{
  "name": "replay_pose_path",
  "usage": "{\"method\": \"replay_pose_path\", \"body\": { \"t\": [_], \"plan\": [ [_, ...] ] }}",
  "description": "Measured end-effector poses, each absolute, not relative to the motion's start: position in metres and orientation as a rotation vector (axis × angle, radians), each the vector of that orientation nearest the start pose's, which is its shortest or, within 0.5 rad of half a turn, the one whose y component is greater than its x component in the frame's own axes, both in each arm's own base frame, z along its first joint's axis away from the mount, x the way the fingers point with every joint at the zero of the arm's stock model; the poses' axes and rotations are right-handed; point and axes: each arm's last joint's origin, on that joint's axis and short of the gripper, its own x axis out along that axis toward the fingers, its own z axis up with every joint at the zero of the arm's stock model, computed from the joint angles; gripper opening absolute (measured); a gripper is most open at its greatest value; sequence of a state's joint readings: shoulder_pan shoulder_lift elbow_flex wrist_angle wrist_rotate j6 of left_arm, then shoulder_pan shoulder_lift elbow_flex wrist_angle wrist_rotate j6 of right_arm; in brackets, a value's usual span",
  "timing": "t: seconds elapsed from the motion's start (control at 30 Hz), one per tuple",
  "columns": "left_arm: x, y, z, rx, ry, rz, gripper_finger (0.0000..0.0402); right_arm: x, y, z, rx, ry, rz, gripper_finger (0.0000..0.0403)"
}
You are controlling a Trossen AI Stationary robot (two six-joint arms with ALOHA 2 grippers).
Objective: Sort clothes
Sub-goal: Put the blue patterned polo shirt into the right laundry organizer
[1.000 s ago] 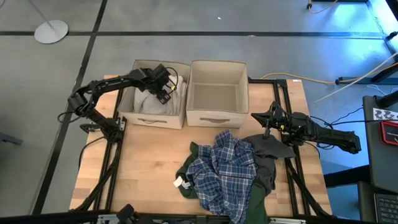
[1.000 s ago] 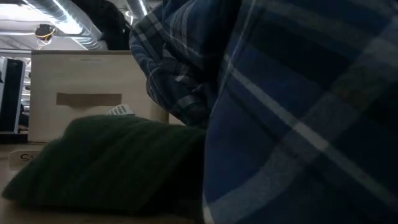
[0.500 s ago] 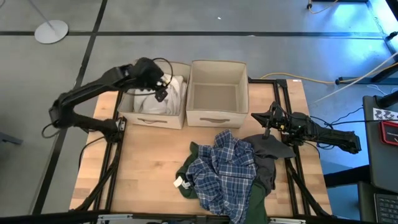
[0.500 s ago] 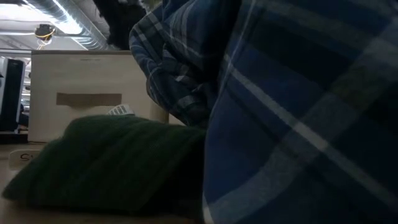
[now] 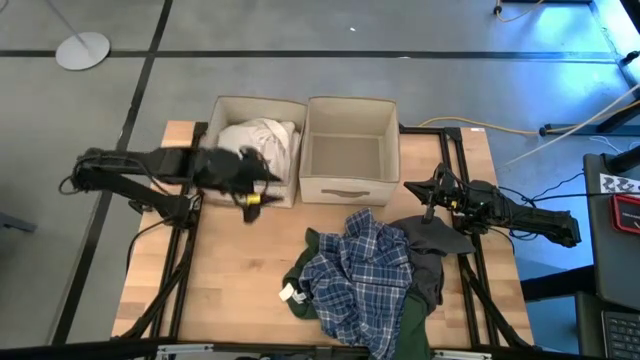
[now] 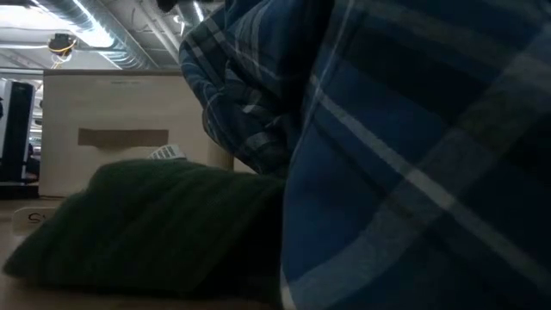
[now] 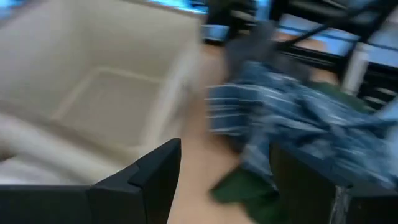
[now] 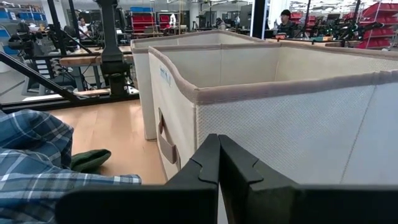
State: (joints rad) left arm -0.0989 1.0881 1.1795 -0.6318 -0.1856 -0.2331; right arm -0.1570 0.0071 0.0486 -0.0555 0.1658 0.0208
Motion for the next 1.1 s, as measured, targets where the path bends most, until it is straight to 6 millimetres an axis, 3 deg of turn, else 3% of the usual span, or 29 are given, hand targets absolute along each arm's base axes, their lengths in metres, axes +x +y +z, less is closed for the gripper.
{"method": "replay_pose_path", "body": {
  "t": [0.23,0.47,0.67,0.9,1.1],
  "plan": [
    [0.245,-0.068,0.350,-0.086,0.558,0.025,0.0231,0.093,-0.019,0.174,0.021,0.011,-0.322,0.0005],
    [0.281,-0.100,0.314,-0.021,0.611,0.047,0.0231,0.093,-0.020,0.174,0.021,0.011,-0.323,0.0005],
    [0.301,-0.115,0.285,0.042,0.681,0.003,0.0231,0.093,-0.019,0.174,0.021,0.010,-0.322,0.0005],
    [0.318,-0.133,0.267,0.039,0.694,-0.282,0.0231,0.093,-0.020,0.174,0.020,0.011,-0.322,0.0005],
    [0.333,-0.138,0.248,0.068,0.690,-0.311,0.0231,0.093,-0.019,0.174,0.021,0.011,-0.322,0.0005]
  ]
}}
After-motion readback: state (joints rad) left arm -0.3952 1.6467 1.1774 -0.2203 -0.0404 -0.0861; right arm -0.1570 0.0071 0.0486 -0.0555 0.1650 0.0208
